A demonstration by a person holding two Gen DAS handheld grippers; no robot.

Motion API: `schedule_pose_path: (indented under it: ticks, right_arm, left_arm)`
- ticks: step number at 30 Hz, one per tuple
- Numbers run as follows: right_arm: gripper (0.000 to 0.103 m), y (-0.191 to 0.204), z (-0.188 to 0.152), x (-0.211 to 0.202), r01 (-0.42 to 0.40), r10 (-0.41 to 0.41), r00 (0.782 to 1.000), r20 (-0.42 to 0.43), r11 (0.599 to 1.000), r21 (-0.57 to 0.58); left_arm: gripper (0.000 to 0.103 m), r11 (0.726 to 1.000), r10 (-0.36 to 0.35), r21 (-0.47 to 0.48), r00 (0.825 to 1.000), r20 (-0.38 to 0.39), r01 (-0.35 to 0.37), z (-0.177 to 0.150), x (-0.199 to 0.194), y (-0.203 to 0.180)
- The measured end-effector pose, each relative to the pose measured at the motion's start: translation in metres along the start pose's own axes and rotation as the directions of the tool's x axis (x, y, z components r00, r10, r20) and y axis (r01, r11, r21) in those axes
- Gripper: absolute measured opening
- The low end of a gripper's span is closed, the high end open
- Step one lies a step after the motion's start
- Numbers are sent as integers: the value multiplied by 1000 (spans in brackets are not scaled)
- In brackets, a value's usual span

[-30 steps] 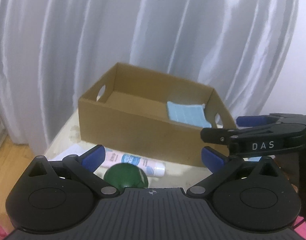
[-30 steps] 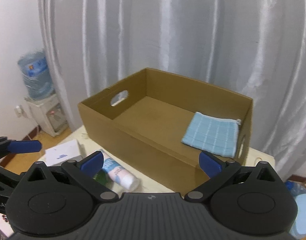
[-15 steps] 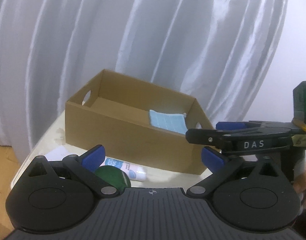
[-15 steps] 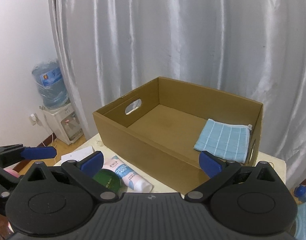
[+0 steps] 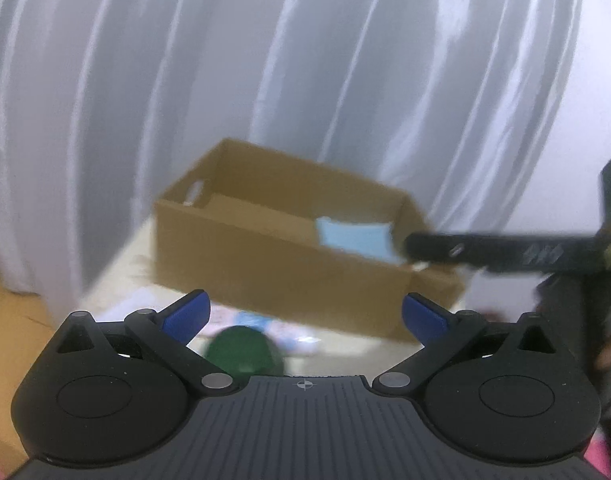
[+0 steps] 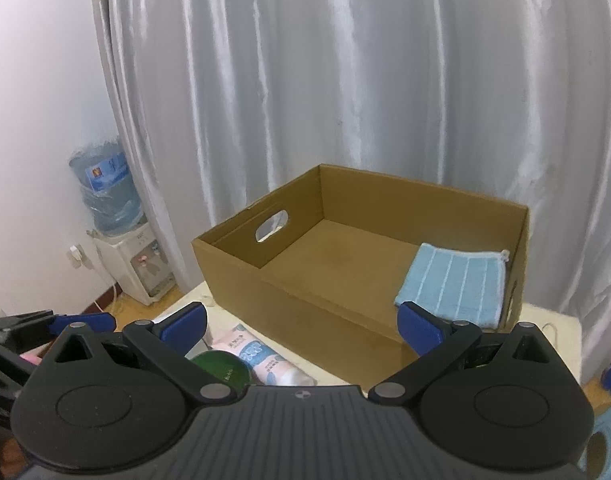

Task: Organize objects
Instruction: 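Withdraw the right gripper from the box, then lower the right gripper onto the dark green round jar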

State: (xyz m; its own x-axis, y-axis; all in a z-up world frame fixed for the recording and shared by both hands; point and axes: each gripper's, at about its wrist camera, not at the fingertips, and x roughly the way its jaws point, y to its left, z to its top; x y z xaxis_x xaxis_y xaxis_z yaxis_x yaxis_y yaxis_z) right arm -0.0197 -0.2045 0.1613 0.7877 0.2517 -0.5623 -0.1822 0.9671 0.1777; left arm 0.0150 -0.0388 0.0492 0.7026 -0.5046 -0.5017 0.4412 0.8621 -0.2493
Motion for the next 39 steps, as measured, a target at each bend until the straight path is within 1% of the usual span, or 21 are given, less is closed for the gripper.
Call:
schedule_pose_path:
  ticks: [1, 3, 5, 7, 11, 13, 15, 18, 21, 24, 27, 28, 32, 33, 35, 39]
  right_arm:
    - [103, -1, 1, 1, -10, 10, 1000, -6, 1000, 15]
    - [103, -3, 2, 3, -37, 37, 999, -11, 998, 49]
    - [103, -6, 2, 6, -65, 67, 998, -14, 994, 90]
    - [103, -9, 1, 11, -92, 97, 995, -29, 986, 138]
    - [103, -10, -4, 34, -132, 157, 981, -109, 968, 212]
    - [103, -8, -7, 47, -139, 178, 972, -153, 962, 237]
    - [103, -5, -11, 62, -152, 208, 958, -199, 952, 265]
    - [98, -1, -17, 82, -165, 250, 932, -262, 937, 307]
    - [94, 2, -24, 101, -172, 286, 907, -309, 921, 350]
    - [86, 3, -31, 118, -177, 323, 882, -344, 902, 394]
    - [80, 3, -36, 132, -168, 337, 864, -373, 893, 417]
    - [76, 4, -37, 135, -166, 340, 860, -381, 892, 420]
    - [70, 3, -42, 145, -161, 352, 846, -400, 885, 438]
    - [69, 3, -42, 147, -159, 353, 845, -402, 883, 442]
    - [66, 3, -43, 150, -158, 357, 842, -405, 881, 447]
    - [65, 4, -44, 152, -154, 353, 843, -407, 882, 446]
  left_arm:
    - [103, 999, 27, 33, 1000, -8, -27, -1, -1, 1]
    - [103, 996, 52, 67, 999, -8, -51, -1, -5, 6]
    - [103, 996, 61, 69, 998, 4, -61, -2, -7, 13]
    - [103, 996, 65, 60, 998, -8, -64, -5, -5, 19]
    - [103, 996, 60, 67, 995, -84, -54, -14, 11, 22]
    - [102, 995, 52, 92, 992, -112, -41, -17, 20, 18]
    - [102, 993, 46, 115, 991, -128, -31, -18, 28, 16]
    - [101, 992, 36, 125, 987, -159, -16, -18, 39, 17]
    - [96, 994, 10, 109, 977, -212, 13, -20, 51, 25]
    - [94, 995, 12, 101, 965, -261, 15, -23, 65, 30]
    - [89, 997, 6, 81, 957, -291, 18, -25, 75, 37]
    - [88, 997, -5, 70, 954, -301, 27, -26, 78, 39]
    - [82, 998, -17, 56, 943, -332, 38, -30, 87, 42]
    - [80, 998, -17, 53, 941, -339, 37, -30, 89, 42]
    - [79, 998, -13, 52, 938, -348, 33, -32, 92, 43]
    - [78, 998, -4, 59, 938, -347, 27, -32, 93, 43]
